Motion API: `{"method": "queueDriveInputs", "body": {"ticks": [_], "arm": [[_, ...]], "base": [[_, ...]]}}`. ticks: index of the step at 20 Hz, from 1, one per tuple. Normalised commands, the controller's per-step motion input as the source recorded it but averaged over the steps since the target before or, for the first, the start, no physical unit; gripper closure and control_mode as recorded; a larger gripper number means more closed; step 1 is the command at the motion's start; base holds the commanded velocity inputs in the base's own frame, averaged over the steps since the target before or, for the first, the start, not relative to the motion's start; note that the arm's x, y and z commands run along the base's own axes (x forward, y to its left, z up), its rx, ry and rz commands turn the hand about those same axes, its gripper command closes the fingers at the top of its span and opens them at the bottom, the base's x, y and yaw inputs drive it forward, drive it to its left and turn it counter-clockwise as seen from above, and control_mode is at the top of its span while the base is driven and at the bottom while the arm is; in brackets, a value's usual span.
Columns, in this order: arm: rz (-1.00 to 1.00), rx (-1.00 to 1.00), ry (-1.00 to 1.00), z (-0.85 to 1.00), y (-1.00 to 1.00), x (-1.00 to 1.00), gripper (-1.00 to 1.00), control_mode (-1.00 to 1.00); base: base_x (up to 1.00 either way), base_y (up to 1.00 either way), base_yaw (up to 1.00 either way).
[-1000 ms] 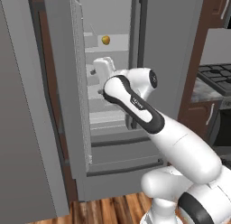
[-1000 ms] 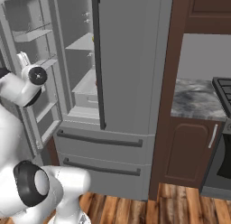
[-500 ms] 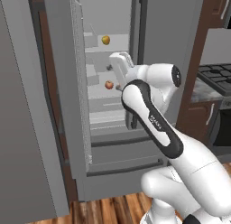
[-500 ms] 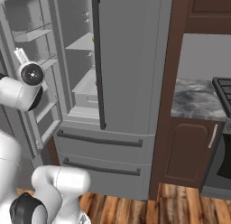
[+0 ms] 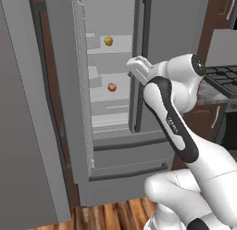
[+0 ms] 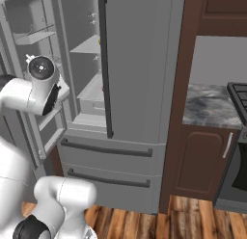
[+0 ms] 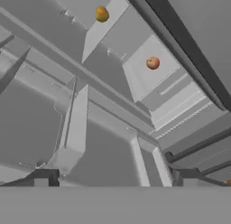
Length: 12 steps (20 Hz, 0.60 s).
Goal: Retrieve the apple and peach from the fridge and place them into the bowl on the dining table.
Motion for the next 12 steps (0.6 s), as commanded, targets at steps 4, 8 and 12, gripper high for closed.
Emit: {"method": "queueDriveInputs", "body": {"ticks": [4, 8, 12], "arm": [[0.0, -0.22, 0.0, -0.05, -0.32, 0.0, -1.0, -1.0], [-0.06, -0.22, 0.0, -0.07, -0.17, 0.0, -1.0, -1.0], [-0.07, -0.3, -0.15, -0.19, -0.41, 0.0, -1.0, -1.0]], "base": [[0.0, 0.0, 0.0], [0.0, 0.0, 0.0], [0.0, 0.0, 0.0]]}}
